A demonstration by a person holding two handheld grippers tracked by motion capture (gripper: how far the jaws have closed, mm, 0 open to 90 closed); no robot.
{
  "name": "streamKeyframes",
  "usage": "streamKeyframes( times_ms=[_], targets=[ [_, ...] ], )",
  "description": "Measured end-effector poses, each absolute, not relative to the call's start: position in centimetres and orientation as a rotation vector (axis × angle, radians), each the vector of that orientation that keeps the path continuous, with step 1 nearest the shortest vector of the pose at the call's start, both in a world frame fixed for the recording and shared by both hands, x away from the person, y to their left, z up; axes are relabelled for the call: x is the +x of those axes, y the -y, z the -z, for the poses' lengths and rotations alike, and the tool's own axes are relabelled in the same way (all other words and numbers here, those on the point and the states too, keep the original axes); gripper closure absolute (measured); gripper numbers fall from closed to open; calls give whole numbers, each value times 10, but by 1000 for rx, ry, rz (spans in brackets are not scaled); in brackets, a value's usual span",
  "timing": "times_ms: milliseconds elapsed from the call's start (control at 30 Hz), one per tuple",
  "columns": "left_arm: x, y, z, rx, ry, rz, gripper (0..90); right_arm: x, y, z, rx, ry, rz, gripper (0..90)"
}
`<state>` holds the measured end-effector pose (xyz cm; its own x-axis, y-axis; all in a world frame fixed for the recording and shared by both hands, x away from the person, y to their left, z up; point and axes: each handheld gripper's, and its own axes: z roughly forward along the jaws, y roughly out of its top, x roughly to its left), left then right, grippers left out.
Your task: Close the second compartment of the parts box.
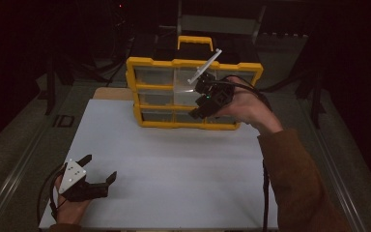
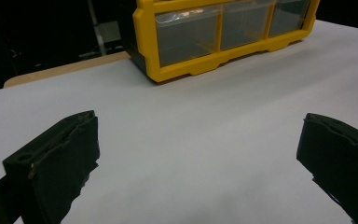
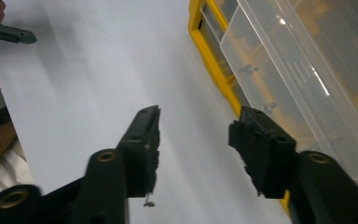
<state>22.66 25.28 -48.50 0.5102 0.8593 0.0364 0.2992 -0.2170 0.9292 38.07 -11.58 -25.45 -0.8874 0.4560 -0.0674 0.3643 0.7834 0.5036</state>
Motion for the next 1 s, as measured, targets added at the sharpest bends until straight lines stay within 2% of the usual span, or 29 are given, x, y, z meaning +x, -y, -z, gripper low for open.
streamKeyframes(
  times_ms=[567, 1000],
  targets=[
    [227, -252, 485, 1769, -973, -709, 0, 387, 128, 272, 726, -2670, -806, 880],
    [227, -253, 485, 1770, -972, -710, 0, 391, 126, 288, 728, -2587, -806, 899]
  ],
)
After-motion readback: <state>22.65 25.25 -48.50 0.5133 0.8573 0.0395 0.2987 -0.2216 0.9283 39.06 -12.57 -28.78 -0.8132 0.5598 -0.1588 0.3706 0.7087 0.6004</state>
